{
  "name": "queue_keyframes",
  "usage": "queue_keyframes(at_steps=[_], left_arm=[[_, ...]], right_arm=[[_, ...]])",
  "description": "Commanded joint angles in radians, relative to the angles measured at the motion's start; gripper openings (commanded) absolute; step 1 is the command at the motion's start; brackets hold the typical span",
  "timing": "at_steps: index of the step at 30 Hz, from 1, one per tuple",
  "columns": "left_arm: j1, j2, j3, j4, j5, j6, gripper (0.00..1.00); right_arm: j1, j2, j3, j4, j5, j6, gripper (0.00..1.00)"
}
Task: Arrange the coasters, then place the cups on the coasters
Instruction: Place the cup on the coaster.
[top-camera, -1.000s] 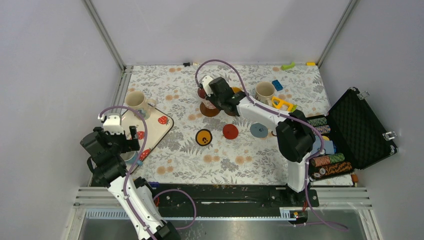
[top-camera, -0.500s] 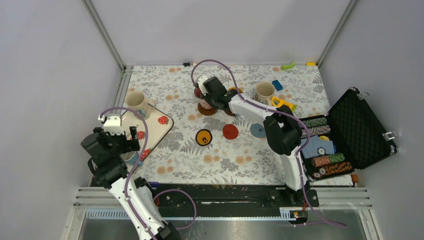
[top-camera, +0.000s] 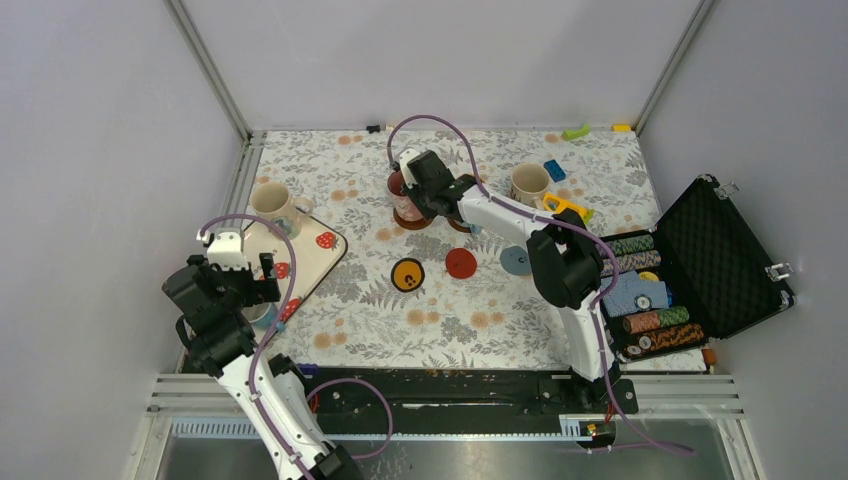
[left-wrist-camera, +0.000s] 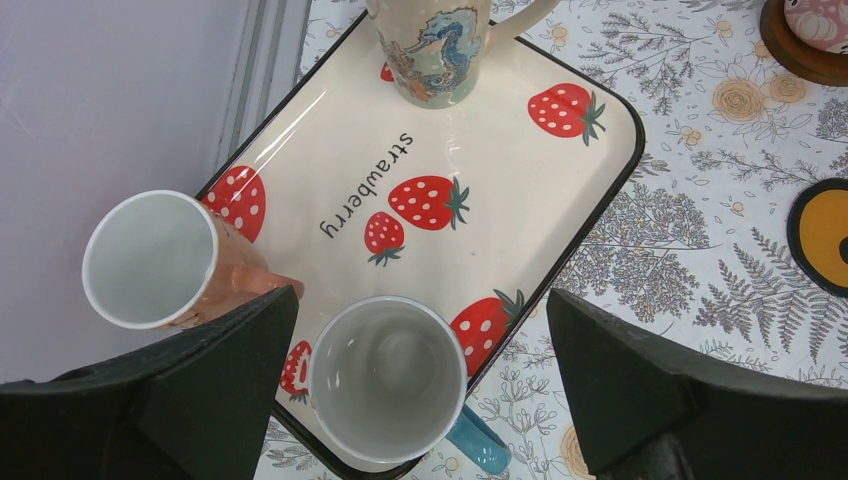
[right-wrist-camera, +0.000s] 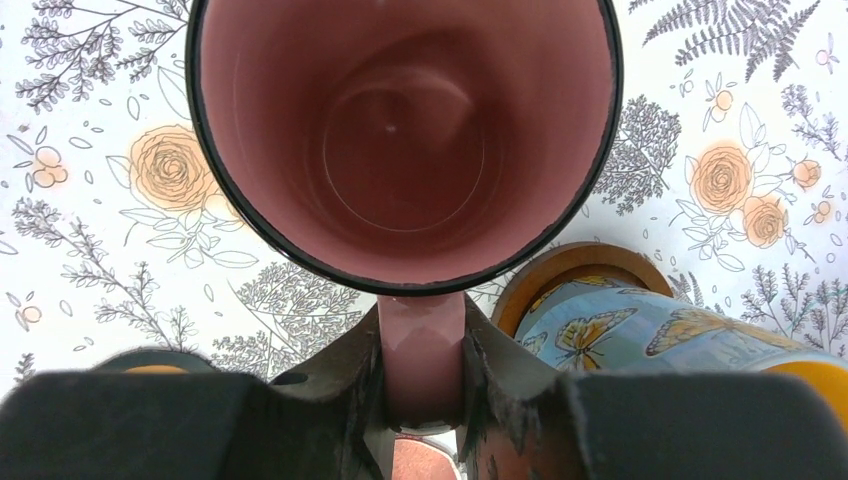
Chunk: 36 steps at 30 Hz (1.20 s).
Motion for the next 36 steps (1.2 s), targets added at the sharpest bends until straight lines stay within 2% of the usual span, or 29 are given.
queue_keyframes(at_steps=[1,6,7,8,10,11,18,19,26,30,36], left_arm=[[0.005,-0.008,0.003,0.047,0.016,-0.006,0.98],[0.005,-0.013,0.002,0.047,0.014,-0.006,0.98],[0.006,-0.013,0.003,0.047,0.015,-0.006,0.98],[0.005,-0.013,0.002,0.046,0.015,-0.006,0.98],[0.005,-0.014,0.002,0.046,0.017,-0.006,0.98],[0.005,-0.012,0.002,0.046,0.018,-0.004,0.98],[0.006,-0.008,0.002,0.046,0.020,-0.002,0.98],[0.006,-0.009,0.002,0.047,0.022,-0.002,0.98],[0.005,-0.018,0.001,0.045,0.021,-0.003,0.98],[0.006,-0.026,-0.001,0.045,0.028,0.001,0.98],[0.005,-0.003,0.003,0.042,0.047,0.013,0.99]], right_arm=[[0.002,-0.007,0.067,-0.022,-0.029,0.033,0.00],[0.003,0.024,0.095,-0.067,-0.012,0.027,0.00],[0.002,0.032,0.101,-0.080,-0.004,0.021,0.05],[0.003,0.039,0.105,-0.093,-0.003,0.015,0.15],[0.003,0.039,0.107,-0.112,-0.006,0.004,0.42],[0.002,0.033,0.103,-0.119,-0.008,0.002,0.51],[0.002,-0.141,0.053,-0.207,-0.107,0.043,0.87],[0.002,-0.181,0.049,-0.225,-0.138,0.053,0.97],[0.002,-0.520,0.009,-0.279,-0.312,0.082,1.00],[0.002,-0.714,-0.047,-0.324,-0.454,0.037,1.00],[0.002,-0.834,-0.194,-0.507,-0.684,-0.121,1.00]])
